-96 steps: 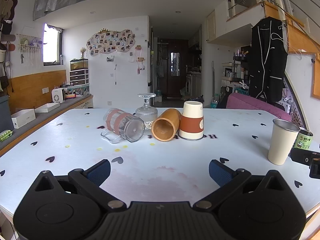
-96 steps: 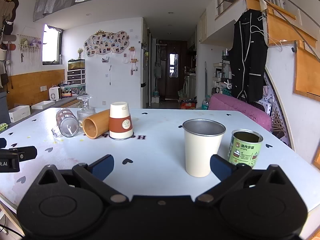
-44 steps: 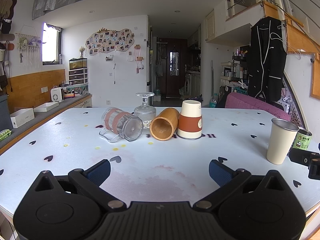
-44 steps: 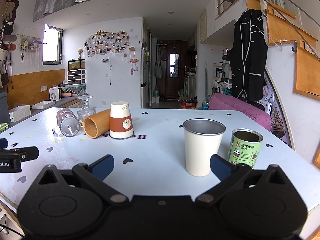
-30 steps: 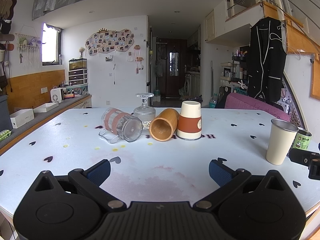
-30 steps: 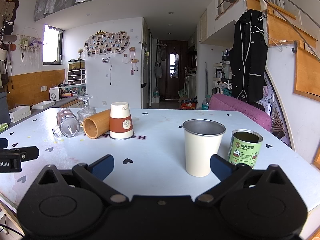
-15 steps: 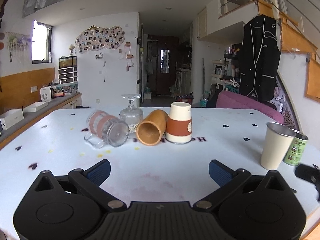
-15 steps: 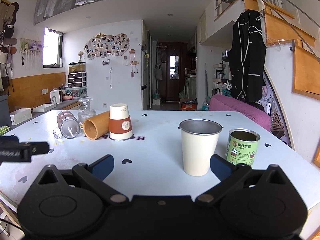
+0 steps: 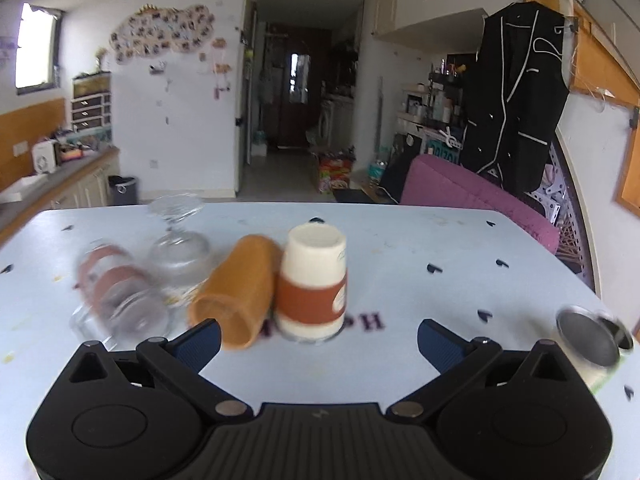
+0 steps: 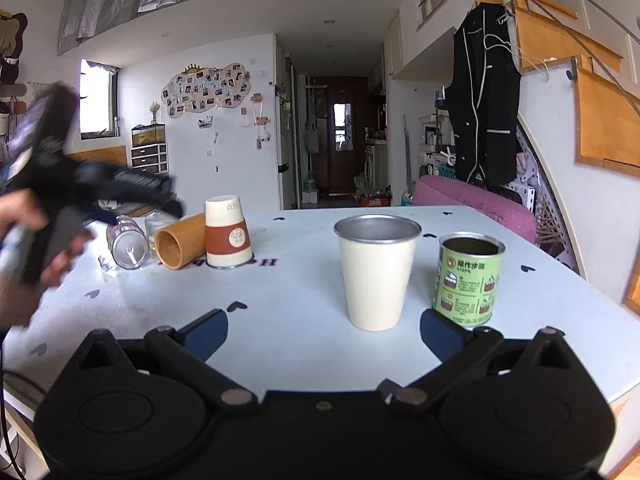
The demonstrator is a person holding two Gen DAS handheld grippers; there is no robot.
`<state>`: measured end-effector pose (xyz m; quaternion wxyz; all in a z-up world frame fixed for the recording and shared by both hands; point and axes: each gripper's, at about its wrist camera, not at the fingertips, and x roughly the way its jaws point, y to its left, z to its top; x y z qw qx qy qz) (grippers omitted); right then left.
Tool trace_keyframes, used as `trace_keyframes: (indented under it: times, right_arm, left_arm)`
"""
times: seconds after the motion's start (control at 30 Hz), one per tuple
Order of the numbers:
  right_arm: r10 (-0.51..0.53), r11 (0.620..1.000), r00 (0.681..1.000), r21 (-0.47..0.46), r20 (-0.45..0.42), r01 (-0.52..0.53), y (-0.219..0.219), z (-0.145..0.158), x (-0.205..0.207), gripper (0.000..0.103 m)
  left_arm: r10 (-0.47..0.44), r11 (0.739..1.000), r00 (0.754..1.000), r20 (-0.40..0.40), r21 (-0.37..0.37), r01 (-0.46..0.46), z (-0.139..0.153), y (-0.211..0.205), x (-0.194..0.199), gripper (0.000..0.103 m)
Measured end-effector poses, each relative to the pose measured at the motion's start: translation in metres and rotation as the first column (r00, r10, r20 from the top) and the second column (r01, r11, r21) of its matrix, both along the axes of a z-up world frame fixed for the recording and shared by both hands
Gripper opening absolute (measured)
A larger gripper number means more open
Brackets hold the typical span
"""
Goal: Flip cup upright
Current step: 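Move the left tool down onto the upside-down brown-banded paper cup and close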
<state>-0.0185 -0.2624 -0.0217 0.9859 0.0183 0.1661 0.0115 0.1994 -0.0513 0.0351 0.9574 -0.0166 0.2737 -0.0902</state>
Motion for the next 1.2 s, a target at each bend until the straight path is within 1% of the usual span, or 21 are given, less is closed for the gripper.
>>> trace_keyframes:
  times: [0.03, 0.13, 0.2, 0.27, 0.33, 0.4, 0.5, 0.6, 0.67, 0.73, 0.77, 0.8, 0.87, 1.0, 1.07, 1.2]
  right_arm:
    - [0.0, 1.0, 1.0, 0.001, -0.003, 0.0, -0.001, -0.001, 0.0, 0.103]
    - [-0.005, 1.0, 1.0, 0.0, -0.013, 0.005, -0.005, -0.004, 0.0, 0.103]
    - [-0.008, 1.0, 1.0, -0.005, -0.02, 0.008, -0.007, -0.006, 0.0, 0.103]
    - [-0.011, 1.0, 1.0, -0.007, -0.028, 0.01, -0.009, -0.009, 0.001, 0.103]
    - [-0.016, 1.0, 0.999, -0.005, -0.034, 0.015, -0.011, -0.011, 0.002, 0.103]
    - [-0.02, 1.0, 0.999, -0.004, -0.039, 0.02, -0.016, -0.012, 0.002, 0.103]
    - [-0.021, 1.0, 0.999, -0.006, -0.042, 0.021, -0.017, -0.014, 0.003, 0.103]
    - [-0.02, 1.0, 0.999, -0.006, -0.048, 0.02, -0.018, -0.017, 0.003, 0.103]
    - [-0.02, 1.0, 0.998, -0.004, -0.052, 0.019, -0.018, -0.017, 0.003, 0.103]
    - [-0.018, 1.0, 0.998, -0.004, -0.053, 0.018, -0.017, -0.017, 0.003, 0.103]
    - [-0.017, 1.0, 0.998, -0.003, -0.052, 0.016, -0.017, -0.017, 0.003, 0.103]
    - [-0.016, 1.0, 0.999, -0.003, -0.052, 0.016, -0.017, -0.017, 0.003, 0.103]
    - [-0.016, 1.0, 0.998, -0.001, -0.053, 0.016, -0.017, -0.017, 0.003, 0.103]
    - [-0.013, 1.0, 0.998, -0.001, -0.057, 0.013, -0.017, -0.017, 0.002, 0.103]
    - [-0.01, 1.0, 0.998, -0.001, -0.055, 0.01, -0.016, -0.017, 0.002, 0.103]
    - [-0.001, 1.0, 0.998, 0.003, -0.055, 0.001, -0.015, -0.017, 0.003, 0.103]
  left_arm:
    - [-0.008, 1.0, 1.0, -0.002, 0.002, 0.008, 0.002, -0.003, 0.011, 0.102]
    - [0.012, 0.999, 0.999, 0.03, 0.036, -0.013, 0.008, -0.014, 0.042, 0.101]
    - [0.019, 0.999, 1.0, 0.02, 0.049, -0.019, 0.009, -0.019, 0.063, 0.098]
    - [0.02, 0.999, 1.0, -0.021, 0.037, -0.019, 0.007, -0.023, 0.083, 0.095]
    - [0.029, 0.999, 0.998, -0.059, 0.017, -0.028, 0.004, -0.024, 0.099, 0.088]
    - [0.035, 0.999, 0.995, -0.089, -0.003, -0.036, 0.002, -0.024, 0.111, 0.085]
    - [0.034, 0.999, 0.991, -0.132, -0.034, -0.039, 0.001, -0.021, 0.126, 0.083]
    - [0.038, 0.999, 0.985, -0.169, 0.004, -0.038, -0.004, -0.028, 0.136, 0.078]
    - [0.047, 0.999, 0.983, -0.179, 0.034, -0.042, -0.009, -0.034, 0.139, 0.076]
    - [0.063, 0.995, 0.983, -0.171, 0.09, -0.048, -0.014, -0.037, 0.137, 0.069]
    - [0.072, 0.993, 0.983, -0.167, 0.109, -0.055, -0.015, -0.039, 0.137, 0.067]
    - [0.083, 0.991, 0.983, -0.165, 0.117, -0.064, -0.016, -0.038, 0.138, 0.062]
    - [0.085, 0.992, 0.982, -0.166, 0.103, -0.069, -0.016, -0.034, 0.137, 0.061]
    - [0.055, 0.993, 0.987, -0.151, 0.107, -0.039, -0.016, -0.034, 0.125, 0.061]
    - [0.024, 0.994, 0.989, -0.143, 0.104, -0.009, -0.017, -0.035, 0.113, 0.061]
    - [-0.046, 0.991, 0.991, -0.122, 0.115, 0.06, -0.019, -0.037, 0.072, 0.061]
